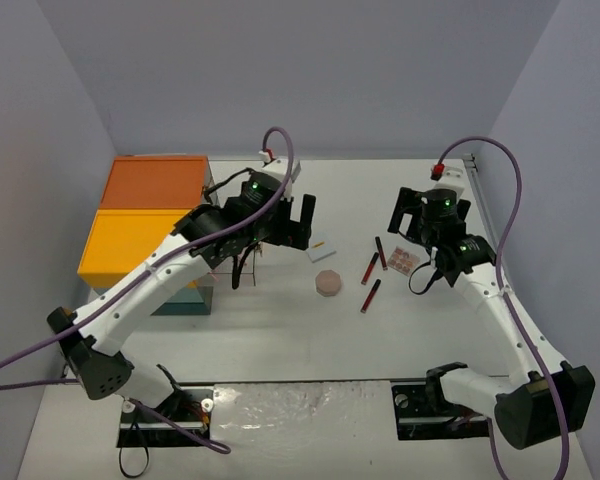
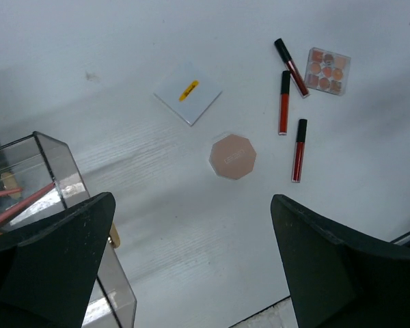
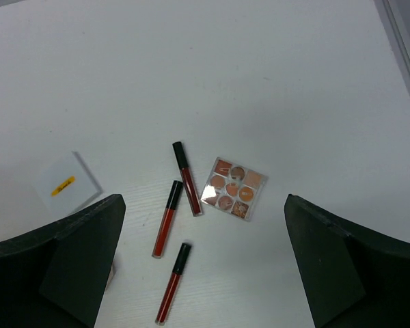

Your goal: Organize the makeup

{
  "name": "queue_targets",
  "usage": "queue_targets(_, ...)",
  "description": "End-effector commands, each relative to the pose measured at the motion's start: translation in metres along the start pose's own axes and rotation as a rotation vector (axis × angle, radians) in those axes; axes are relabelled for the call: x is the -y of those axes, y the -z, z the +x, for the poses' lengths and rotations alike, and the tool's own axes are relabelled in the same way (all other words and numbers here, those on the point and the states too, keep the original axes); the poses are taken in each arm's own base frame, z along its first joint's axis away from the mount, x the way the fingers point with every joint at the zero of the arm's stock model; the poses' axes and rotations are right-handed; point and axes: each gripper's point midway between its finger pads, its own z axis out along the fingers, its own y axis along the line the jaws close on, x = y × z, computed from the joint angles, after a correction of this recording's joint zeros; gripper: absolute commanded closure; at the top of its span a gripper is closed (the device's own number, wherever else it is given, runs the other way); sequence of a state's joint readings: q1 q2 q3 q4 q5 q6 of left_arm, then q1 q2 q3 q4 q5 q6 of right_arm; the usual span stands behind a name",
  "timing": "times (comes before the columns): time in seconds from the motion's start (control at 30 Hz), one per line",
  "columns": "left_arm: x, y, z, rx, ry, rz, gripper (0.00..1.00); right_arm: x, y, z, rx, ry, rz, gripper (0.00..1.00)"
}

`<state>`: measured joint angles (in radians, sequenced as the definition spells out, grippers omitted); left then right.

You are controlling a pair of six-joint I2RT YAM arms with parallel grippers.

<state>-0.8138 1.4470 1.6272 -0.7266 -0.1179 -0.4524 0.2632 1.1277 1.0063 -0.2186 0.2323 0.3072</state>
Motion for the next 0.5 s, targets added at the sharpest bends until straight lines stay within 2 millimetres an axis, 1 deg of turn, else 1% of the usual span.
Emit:
queue_targets(0.0,-0.001,-0.016,-0.024,0.07,0.059,-0.069,0.03,0.002,0.008,-0.007,0.043,-0.056,-0.024,0.0)
queue_targets(0.1,-0.02,-0.03,-0.006,-0.011,0.028,-0.186,0.03,0.001,0.006,0.002,0.021,-0.058,-0.032,0.0)
queue_targets(0.23,-0.047,-0.035,0.012,-0.074,0.028,-0.287,0.03,-0.002,0.0,0.009,-0.008,-0.058,-0.041,0.0)
queue_targets(0.37,-0.081,-0.025,0.019,-0.088,0.082,-0.363,0.03,-0.006,-0.007,0.01,-0.027,-0.052,-0.047,0.0)
queue_targets(0.4,-0.087,-0.026,0.023,-0.1,0.083,-0.378,0.03,-0.008,-0.009,0.011,-0.031,-0.051,-0.05,0.0)
queue_targets(0.47,-0.103,-0.016,0.027,-0.093,0.084,-0.432,0.03,-0.012,-0.011,0.009,-0.032,-0.055,-0.064,0.0)
